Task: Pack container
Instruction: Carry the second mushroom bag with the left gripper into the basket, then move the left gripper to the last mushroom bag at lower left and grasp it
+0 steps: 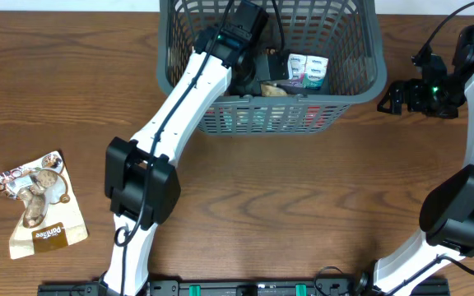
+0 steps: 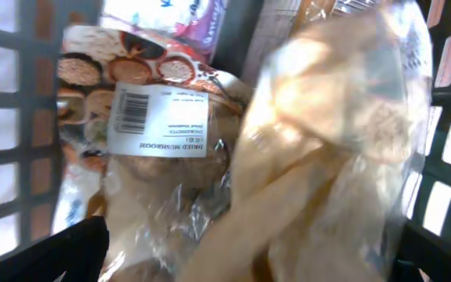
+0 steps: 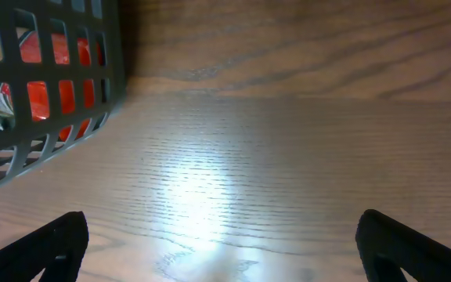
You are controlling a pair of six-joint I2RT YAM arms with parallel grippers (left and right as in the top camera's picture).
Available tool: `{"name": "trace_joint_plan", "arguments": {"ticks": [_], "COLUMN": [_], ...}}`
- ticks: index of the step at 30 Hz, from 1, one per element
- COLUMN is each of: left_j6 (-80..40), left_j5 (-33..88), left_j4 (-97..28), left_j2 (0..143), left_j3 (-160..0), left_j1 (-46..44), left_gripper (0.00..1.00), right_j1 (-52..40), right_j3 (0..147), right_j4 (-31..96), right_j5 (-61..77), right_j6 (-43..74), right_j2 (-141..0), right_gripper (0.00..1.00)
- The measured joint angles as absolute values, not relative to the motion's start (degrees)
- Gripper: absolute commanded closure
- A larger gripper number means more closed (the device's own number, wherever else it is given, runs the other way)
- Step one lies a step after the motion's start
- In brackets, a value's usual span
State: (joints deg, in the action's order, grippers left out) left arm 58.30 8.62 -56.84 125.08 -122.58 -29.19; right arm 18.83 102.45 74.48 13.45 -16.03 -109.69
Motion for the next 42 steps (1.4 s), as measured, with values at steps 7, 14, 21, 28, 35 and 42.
{"name": "trace_joint_plan", "arguments": {"ticks": [7,14,21,28,35,42], "left_j6": [54.89,43.94,26.13,12.53,5.78,4.54], "left_j5": [2.90,1.04,-0.45,-0.47,1.10,1.61], "left_j4": [-54.17,-53.52,-69.32,-79.24,-76.77,-65.63], "left_j2": [112.77,96.27,89.30,87.70,79.20,73.19], "left_j3": [-122.52,-122.85,-123.15,-121.27,-109.32,-85.86], "left_j1": [-28.60,-19.64,1.34,23.24,37.78,43.33], "left_gripper": [0.01,0.01,0.01,0.01,0.02,0.01], "right_j1": [18.83,18.83,18.83,18.83,18.83,18.83], "right_j3": [102.45,102.45,102.45,102.45,102.45,102.43], "right_j4": [74.50,74.52,74.65,74.70,74.28,74.13], "right_j5": [13.63,14.59,14.79,14.83,14.90,15.00], "right_j6": [-16.05,-16.05,-16.05,-16.05,-16.05,-16.05], "right_j2": [-109.69,-109.69,-109.69,-109.69,-109.69,-109.69], "right_gripper": [0.01,0.01,0.01,0.01,0.01,0.01]}}
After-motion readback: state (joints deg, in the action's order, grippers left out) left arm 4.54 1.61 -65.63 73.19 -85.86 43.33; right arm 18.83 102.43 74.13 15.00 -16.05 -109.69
